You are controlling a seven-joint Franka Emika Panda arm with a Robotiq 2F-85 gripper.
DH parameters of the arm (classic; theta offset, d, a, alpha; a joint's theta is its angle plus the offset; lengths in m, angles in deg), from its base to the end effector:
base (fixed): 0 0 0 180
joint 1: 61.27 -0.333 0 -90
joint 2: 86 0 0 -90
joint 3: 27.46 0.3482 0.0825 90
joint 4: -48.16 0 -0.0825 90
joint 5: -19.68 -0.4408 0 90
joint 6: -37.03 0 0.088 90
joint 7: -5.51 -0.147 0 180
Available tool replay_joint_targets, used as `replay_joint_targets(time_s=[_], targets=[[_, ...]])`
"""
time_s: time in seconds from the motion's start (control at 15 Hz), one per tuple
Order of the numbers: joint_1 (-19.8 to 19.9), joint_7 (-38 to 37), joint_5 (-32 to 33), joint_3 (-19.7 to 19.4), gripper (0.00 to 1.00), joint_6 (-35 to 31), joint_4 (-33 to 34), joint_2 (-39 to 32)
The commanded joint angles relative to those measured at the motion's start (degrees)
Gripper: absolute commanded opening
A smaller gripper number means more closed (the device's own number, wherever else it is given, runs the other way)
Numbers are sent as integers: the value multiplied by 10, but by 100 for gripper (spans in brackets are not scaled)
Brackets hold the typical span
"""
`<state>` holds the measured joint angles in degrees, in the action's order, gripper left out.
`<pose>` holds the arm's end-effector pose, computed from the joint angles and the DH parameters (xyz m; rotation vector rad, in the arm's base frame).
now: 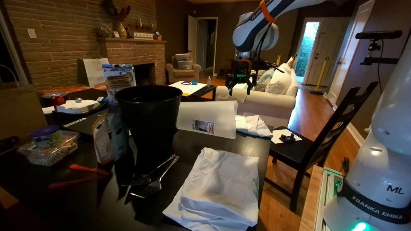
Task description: Correctly position the white object
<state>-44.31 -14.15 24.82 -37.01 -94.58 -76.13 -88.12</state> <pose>0.5350 -0.2719 0.3447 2.8457 -1.1183 0.1321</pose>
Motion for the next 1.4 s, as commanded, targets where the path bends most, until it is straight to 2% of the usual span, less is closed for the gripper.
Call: replay_joint_targets(time_s=[0.0,0.2,0.27,0.33,0.47,0.93,1.33], targets=[[-16,1,-1,-16,100,2,1,0],[-18,1,-1,-16,100,2,1,2],[-15,6,-32,-19,100,-3,0,-1],[-14,12,-34,-23,100,6,1,2],[-10,51,-91,-27,100,25,1,12],[11,111,-264,-70,100,169,28,3],[46,170,-375,-110,100,214,40,-39]])
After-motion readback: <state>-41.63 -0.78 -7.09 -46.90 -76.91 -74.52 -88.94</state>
